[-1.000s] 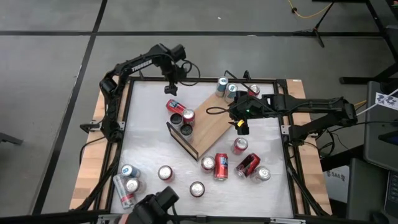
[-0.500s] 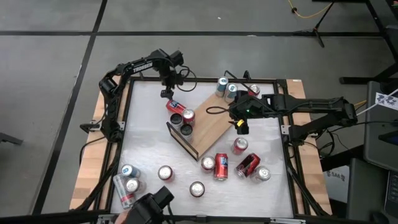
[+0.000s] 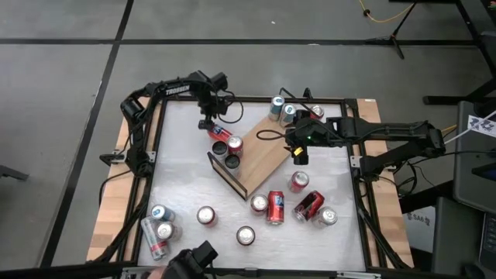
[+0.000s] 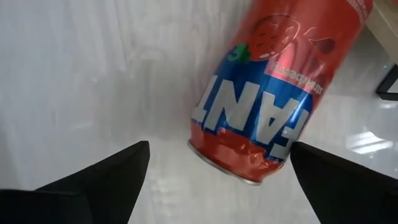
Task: Place canned beverage on shelf
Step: Put the orange soda can on the shelf
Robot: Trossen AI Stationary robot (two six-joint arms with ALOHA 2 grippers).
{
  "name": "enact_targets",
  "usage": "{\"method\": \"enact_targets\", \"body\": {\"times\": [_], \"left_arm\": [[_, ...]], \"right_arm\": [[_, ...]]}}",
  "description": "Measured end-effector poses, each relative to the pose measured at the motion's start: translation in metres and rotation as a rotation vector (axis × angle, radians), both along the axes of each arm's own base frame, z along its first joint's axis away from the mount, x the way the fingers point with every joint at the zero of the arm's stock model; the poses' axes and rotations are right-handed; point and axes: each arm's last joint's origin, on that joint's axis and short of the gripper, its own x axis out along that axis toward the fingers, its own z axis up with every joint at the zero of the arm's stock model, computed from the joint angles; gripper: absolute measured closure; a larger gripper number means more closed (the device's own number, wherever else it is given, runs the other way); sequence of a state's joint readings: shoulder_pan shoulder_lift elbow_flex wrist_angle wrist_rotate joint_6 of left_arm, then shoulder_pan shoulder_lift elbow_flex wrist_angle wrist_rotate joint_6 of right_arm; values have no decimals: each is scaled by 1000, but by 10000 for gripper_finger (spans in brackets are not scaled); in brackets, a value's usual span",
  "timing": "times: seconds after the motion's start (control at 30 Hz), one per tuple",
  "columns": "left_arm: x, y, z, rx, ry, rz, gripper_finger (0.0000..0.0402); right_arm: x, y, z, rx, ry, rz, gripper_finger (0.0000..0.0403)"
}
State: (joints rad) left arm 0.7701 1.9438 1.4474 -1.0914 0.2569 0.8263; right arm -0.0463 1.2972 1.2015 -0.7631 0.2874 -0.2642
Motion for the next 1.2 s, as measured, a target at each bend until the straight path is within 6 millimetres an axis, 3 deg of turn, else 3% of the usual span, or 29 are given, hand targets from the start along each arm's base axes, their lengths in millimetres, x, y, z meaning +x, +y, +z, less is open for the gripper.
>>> {"method": "enact_targets", "body": {"times": [0.57, 1.2], "left_arm": [[18, -29, -26, 78, 10, -118, 15], [16, -30, -32, 61, 40, 13, 15]], "right_arm": [[0, 0, 0, -2, -4, 1, 61], [0, 0, 0, -4, -3, 4, 61]]}}
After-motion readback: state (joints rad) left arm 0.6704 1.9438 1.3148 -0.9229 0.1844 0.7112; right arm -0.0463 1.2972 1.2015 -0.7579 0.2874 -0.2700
